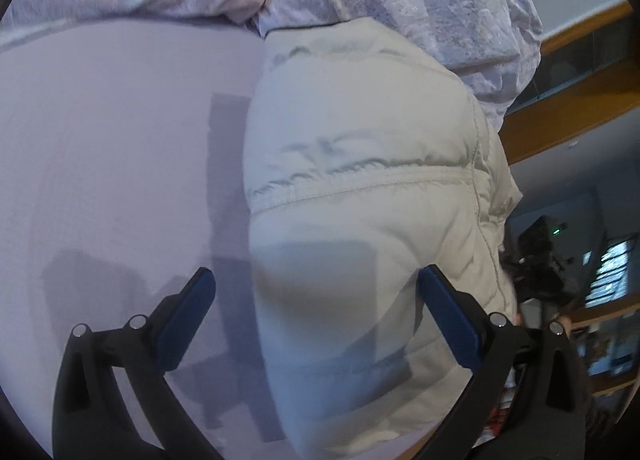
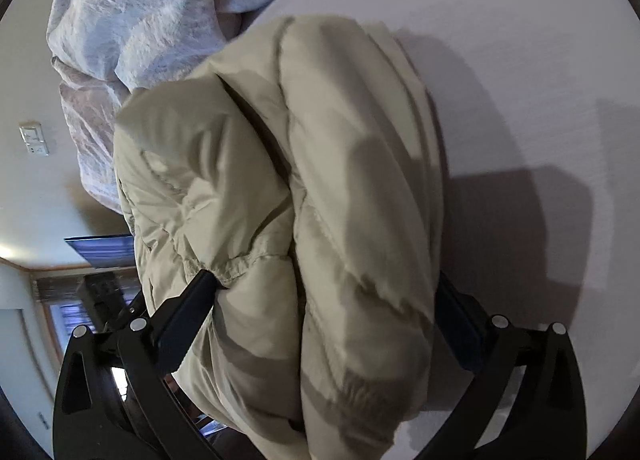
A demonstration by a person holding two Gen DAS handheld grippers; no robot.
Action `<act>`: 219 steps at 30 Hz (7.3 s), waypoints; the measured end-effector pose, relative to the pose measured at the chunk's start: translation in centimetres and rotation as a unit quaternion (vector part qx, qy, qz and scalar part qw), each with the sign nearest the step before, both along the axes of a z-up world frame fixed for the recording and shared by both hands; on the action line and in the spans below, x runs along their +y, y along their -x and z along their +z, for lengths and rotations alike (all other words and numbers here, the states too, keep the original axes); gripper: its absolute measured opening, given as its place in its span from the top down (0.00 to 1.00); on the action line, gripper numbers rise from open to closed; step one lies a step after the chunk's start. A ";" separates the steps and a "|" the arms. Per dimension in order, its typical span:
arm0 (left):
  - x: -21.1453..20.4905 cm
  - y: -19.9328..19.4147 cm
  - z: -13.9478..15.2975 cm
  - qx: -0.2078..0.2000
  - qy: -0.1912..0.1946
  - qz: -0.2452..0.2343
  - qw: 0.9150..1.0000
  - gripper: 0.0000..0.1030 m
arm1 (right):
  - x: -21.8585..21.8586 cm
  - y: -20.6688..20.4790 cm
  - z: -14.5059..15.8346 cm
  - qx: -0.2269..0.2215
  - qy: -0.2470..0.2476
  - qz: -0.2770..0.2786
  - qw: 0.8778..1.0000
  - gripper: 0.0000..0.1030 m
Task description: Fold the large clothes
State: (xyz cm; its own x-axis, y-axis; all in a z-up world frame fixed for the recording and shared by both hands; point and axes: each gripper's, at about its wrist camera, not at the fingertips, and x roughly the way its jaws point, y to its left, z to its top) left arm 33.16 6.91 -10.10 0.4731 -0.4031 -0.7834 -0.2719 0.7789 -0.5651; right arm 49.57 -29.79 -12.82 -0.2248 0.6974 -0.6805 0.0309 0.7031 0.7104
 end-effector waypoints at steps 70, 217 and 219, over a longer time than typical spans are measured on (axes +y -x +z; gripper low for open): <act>10.9 1.6 6.4 -0.019 -0.271 0.092 0.958 0.10 | 13.9 3.1 15.5 -0.280 0.141 -0.020 0.949 0.16; -2.5 18.8 8.2 -0.054 -0.249 0.058 0.965 0.02 | 12.6 25.8 19.9 -0.352 0.187 0.085 0.913 0.05; -2.5 18.8 8.2 -0.055 -0.249 0.058 0.965 0.02 | 12.7 25.8 19.9 -0.352 0.186 0.086 0.913 0.05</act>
